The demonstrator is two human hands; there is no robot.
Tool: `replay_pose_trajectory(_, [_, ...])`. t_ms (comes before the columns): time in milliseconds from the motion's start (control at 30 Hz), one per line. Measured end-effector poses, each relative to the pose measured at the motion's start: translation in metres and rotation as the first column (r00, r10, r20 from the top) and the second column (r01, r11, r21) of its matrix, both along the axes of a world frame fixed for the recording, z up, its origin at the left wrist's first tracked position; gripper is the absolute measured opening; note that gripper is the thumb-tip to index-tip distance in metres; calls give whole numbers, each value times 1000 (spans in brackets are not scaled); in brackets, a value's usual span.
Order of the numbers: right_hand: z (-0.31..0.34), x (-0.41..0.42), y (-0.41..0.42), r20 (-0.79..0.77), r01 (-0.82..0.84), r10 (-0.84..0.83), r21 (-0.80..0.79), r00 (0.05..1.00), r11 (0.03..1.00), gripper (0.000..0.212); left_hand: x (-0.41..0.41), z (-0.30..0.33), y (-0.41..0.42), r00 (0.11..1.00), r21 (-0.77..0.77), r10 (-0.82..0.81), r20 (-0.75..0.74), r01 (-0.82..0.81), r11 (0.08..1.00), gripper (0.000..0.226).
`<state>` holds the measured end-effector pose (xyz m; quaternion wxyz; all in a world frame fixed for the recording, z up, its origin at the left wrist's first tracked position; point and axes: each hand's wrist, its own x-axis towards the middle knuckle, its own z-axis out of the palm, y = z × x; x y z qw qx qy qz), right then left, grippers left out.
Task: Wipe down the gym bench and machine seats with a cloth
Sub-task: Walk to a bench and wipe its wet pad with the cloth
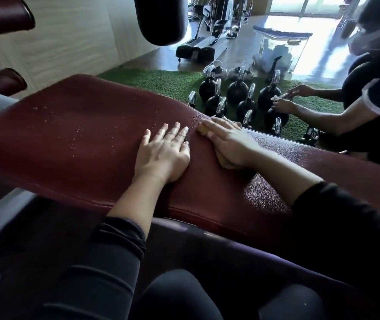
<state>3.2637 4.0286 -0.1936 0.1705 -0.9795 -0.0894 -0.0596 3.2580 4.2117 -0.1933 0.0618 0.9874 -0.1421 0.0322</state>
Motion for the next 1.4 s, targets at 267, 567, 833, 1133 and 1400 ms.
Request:
replay_pose_trajectory(267, [-4,-18,-82,-116,265,-263,0,958,964,50,-2,1,0,1000,-6,-3,0,3,1000,52])
replay_pose_trajectory(567, [-14,-8,9,47,-7,9,-34,999,999,52,-3,4,-1,1000,16,26,-13,-26,1000,52])
replay_pose_trajectory(833, [-5,43,-30,-30,214,-213,23,977,977,42,-8,9,-4,996,45,51,-66,-48,998,51])
replay_pose_trajectory(1133, [-6,35,-38,-37,261,-261,-17,965,965,50,-3,10,-2,996,39,23,-83,-20,999,52])
replay_pose_trajectory(1400, [-4,33,-31,-88,361,-360,-4,929,933,52,46,20,7,983,29,-128,-133,133,991,49])
